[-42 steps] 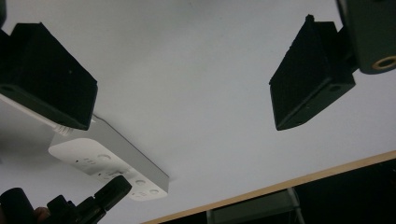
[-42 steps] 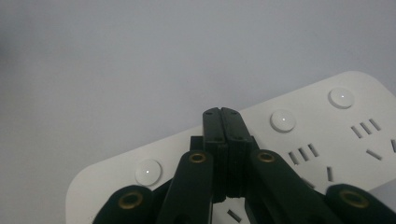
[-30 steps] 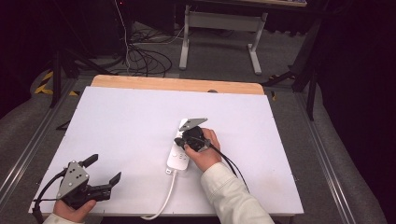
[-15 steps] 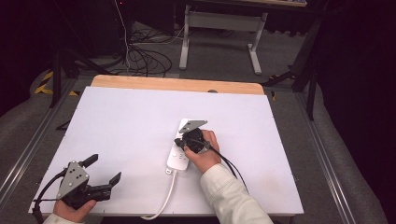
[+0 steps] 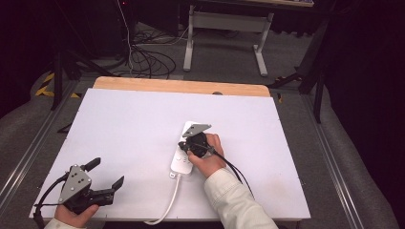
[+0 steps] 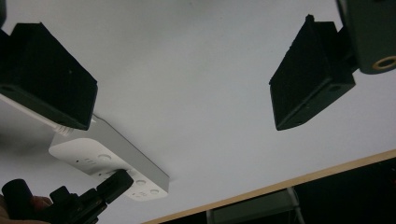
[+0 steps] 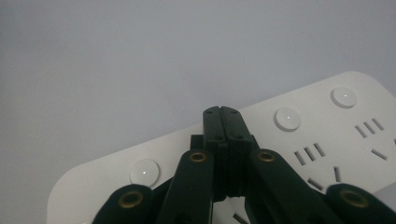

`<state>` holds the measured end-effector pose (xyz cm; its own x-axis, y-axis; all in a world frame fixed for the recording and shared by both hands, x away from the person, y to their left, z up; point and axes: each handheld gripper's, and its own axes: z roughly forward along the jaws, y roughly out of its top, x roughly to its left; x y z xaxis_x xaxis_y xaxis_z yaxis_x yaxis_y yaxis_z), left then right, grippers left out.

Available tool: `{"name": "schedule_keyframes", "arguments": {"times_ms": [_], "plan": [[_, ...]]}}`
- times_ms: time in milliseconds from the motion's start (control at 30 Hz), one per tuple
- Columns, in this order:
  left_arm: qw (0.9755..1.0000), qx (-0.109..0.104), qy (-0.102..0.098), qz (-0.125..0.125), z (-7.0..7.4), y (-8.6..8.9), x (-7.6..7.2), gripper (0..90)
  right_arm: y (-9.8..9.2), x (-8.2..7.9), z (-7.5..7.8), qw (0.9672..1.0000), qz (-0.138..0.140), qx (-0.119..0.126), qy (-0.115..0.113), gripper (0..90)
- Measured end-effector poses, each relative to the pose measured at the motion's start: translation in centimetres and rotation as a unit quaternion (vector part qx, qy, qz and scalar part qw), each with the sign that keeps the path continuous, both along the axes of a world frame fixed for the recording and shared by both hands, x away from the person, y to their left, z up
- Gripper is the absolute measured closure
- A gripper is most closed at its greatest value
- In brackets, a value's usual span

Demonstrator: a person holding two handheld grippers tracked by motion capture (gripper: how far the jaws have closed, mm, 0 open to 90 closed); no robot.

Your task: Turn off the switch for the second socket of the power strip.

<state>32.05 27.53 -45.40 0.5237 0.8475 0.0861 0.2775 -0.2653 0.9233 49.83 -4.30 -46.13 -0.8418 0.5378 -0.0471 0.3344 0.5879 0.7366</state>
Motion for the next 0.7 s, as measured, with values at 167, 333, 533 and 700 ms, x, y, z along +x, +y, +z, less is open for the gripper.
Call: {"name": "schedule_keyframes", "arguments": {"times_ms": [167, 333, 533, 700], "plan": [[1.0000, 0.001, -0.001, 0.000, 0.01, -0.02, -0.02, 8.2, -0.25, 0.04, -0.18, 0.9999, -0.004, 0.014, 0.004, 90.0], [1.0000, 0.001, 0.000, 0.000, 0.02, -0.03, -0.03, 8.2, -0.43, 0.04, -0.33, 0.9997, -0.007, 0.024, 0.007, 90.0], [1.0000, -0.001, 0.000, -0.001, 0.00, -0.10, -0.06, 8.2, -0.46, 0.01, -0.40, 0.9995, -0.009, 0.028, 0.008, 90.0], [1.0000, -0.001, 0.001, -0.001, 0.00, -0.09, -0.03, 8.2, -0.52, 0.06, -0.44, 0.9994, -0.012, 0.031, 0.013, 90.0]]}}
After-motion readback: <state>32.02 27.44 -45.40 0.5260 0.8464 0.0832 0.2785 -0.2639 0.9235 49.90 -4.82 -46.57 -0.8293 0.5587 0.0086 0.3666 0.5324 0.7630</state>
